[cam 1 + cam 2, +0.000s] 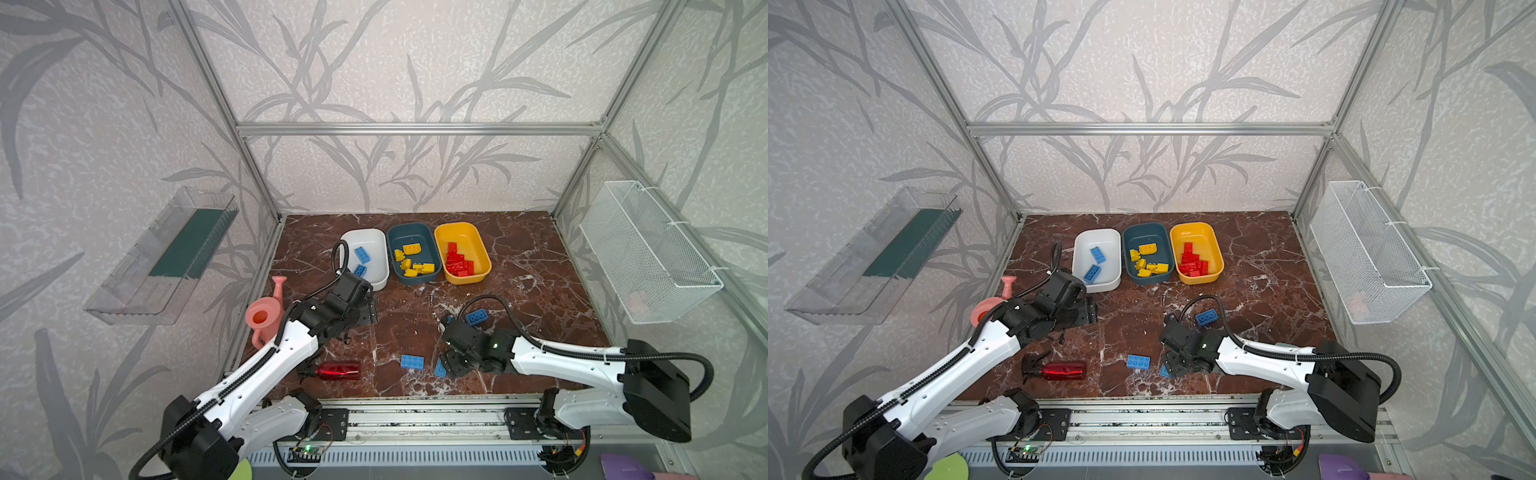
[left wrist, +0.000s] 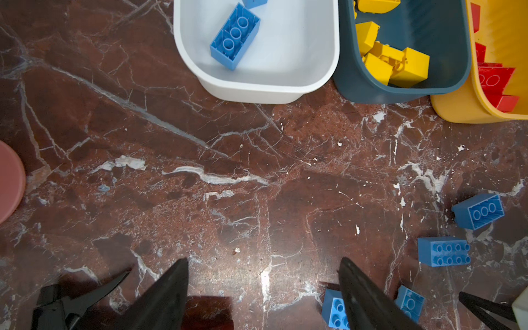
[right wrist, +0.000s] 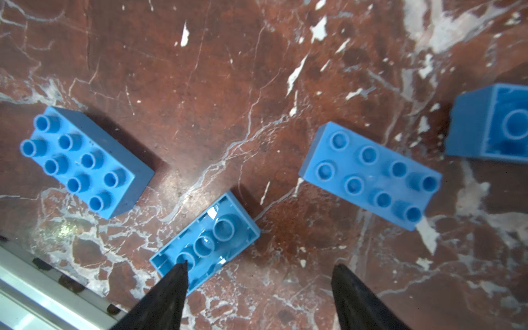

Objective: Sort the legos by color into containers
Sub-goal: 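Withdraw the left arm while the right gripper grasps a blue three-stud brick, then carry the blue three-stud brick with the right gripper into the white tub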

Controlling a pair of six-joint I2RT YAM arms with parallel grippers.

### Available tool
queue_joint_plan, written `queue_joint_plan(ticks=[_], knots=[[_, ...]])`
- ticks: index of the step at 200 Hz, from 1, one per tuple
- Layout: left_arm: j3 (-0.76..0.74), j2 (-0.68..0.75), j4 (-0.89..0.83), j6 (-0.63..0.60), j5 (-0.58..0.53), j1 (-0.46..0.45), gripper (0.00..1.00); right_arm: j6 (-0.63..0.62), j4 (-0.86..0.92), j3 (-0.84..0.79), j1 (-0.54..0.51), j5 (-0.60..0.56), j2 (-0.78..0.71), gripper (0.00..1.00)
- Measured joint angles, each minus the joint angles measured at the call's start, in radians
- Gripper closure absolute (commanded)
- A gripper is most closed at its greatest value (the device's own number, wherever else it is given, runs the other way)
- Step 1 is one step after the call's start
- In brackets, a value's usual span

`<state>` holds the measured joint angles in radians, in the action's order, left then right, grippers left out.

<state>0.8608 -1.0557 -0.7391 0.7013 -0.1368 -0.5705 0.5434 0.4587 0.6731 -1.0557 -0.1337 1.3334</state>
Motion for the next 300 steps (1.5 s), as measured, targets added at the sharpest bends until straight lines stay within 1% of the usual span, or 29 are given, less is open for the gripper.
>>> queue_joint_plan(ticks=[51,118,152,174,183,221,244,278,300], knots=[[-0.056,0.046,0.015,0.010,-0.011,-0.003,0.18,0.055,-0.008,0.058,-0.055,-0.001,0.108,0.28],[-0.101,0.079,0.034,0.015,-0.018,-0.003,0.18,0.076,-0.027,0.109,-0.099,0.000,0.207,0.36],[-0.119,0.080,0.043,0.019,-0.018,-0.004,0.18,0.077,-0.023,0.112,-0.100,-0.005,0.213,0.48],[-0.122,0.079,0.048,0.025,-0.017,-0.004,0.18,0.078,-0.014,0.112,-0.101,-0.014,0.212,0.60],[-0.122,0.079,0.051,0.026,-0.017,-0.004,0.18,0.079,-0.011,0.112,-0.102,-0.017,0.212,0.62],[-0.122,0.085,0.055,0.030,-0.018,-0.004,0.18,0.078,0.007,0.119,-0.103,-0.032,0.212,0.67],[-0.121,0.109,0.050,0.034,-0.021,-0.003,0.18,0.074,0.043,0.164,-0.103,-0.044,0.212,0.68],[-0.118,0.218,0.021,0.035,-0.048,-0.004,0.18,0.024,0.072,0.296,-0.082,-0.046,0.219,0.69],[-0.117,0.306,0.003,0.034,-0.065,-0.004,0.18,-0.026,0.077,0.390,-0.036,-0.028,0.238,0.69]])
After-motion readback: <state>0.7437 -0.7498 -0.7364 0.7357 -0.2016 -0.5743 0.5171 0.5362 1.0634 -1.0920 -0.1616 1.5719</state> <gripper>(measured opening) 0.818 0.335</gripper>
